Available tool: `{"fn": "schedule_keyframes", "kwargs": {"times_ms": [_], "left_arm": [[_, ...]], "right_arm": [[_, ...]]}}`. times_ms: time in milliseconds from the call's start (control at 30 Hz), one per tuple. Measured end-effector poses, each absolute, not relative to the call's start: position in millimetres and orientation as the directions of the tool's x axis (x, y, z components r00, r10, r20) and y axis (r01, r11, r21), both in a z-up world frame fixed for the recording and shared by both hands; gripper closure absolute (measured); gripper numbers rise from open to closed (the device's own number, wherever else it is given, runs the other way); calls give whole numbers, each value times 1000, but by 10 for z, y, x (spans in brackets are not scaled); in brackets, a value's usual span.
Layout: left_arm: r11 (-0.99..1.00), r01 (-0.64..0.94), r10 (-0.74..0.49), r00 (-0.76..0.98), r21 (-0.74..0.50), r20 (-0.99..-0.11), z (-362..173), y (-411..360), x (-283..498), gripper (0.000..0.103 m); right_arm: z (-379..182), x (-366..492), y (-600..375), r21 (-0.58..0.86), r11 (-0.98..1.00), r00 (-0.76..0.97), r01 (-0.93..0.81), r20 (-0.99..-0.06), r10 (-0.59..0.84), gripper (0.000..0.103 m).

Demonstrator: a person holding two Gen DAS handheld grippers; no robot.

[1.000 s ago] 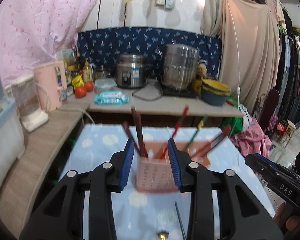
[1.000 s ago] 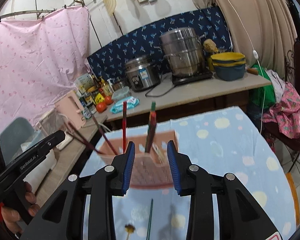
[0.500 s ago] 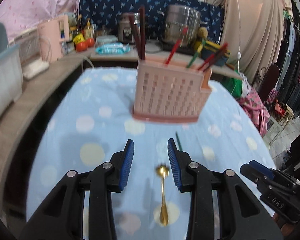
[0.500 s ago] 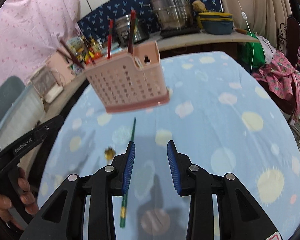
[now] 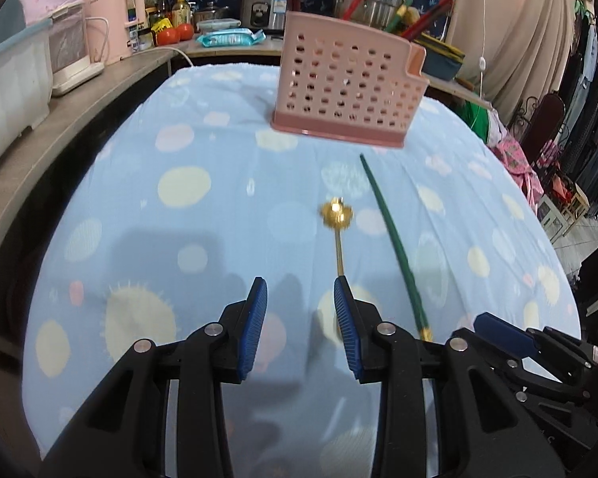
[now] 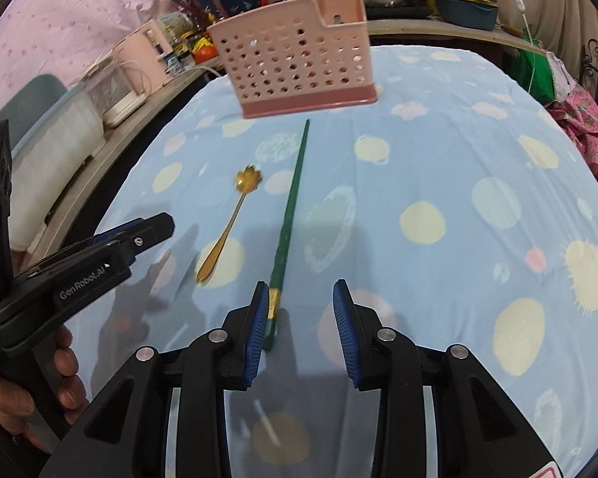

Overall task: Organize utensils
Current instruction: 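Move both open tools away from the basket toward the gold spoon and green chopstick, then grasp the green chopstick with the right tool while the left tool grasps the gold spoon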

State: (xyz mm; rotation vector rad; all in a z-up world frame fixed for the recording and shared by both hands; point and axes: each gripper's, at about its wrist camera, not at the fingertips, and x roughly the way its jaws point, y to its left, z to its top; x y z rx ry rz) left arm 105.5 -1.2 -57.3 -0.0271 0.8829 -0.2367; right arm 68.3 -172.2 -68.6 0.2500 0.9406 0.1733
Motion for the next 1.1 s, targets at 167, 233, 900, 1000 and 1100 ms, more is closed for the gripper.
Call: {"fn": "schedule_keyframes", "kwargs": {"times_ms": [167,233,900,1000,1100], "left_arm": [[975,182,-209,595,-124,-776,-657,45,985,70],[976,180,-206,590,-122,-781,-686,63,960,70],[972,200,-217,567,-122,-795,-736,-53,919,60],[971,206,-221,563,-124,-796,-741,-80,928,60],[969,213,-226,560,-126,-797,-742,-116,936,59]], "right_arm": [[-730,661,-1587,274,960,569,-62,-780,260,71],[-760,674,-1552,269,961,561,-68,-786,259,71],[-874,755,-1480,198,978,555,-66,-807,200,91],[-887,744,-1535,205,977,557,-54,-806,200,96],[-889,714,-1578,206,978,561,-43,-805,195,96]]}}
